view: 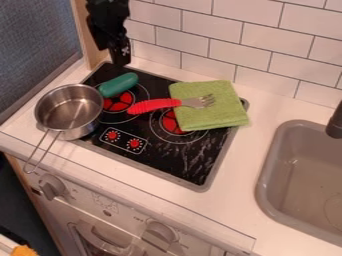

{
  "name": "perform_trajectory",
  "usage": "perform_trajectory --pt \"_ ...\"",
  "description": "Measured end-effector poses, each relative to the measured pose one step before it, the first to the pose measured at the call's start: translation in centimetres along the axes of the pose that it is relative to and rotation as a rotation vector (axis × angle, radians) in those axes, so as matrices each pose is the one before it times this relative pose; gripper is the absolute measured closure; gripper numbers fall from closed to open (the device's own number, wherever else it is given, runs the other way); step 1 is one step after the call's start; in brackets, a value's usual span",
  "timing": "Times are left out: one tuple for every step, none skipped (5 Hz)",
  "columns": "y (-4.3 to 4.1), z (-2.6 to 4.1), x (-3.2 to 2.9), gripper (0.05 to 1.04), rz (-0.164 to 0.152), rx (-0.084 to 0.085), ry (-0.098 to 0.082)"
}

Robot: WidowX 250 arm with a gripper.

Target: Move the green object and place it on the silver pot in front of the left side burner

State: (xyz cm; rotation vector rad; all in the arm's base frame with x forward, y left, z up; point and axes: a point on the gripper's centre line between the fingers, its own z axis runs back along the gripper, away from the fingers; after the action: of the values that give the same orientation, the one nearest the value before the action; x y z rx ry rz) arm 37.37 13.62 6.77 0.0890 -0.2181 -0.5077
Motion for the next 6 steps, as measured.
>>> perform_trajectory --pt "-0.054 -1.653 -0.109 0.083 -0.0161 -0.0101 0.0095" --pt "-0.034 -1.625 -0.011 0.083 -0.0090 -0.0072 -0.0023" --pt "-0.238 -1.215 -0.270 0.083 -0.0093 -0.0172 0.0128" --pt "-0.330 -0.813 0.067 0.139 -0.0086 -0.0197 -0.0045" --pt "-0.490 -0.295 0.535 0.414 -0.0205 -0.0053 0.0090" --pt "-0.094 0.036 0.171 0.628 -0.0057 0.0075 0.0067"
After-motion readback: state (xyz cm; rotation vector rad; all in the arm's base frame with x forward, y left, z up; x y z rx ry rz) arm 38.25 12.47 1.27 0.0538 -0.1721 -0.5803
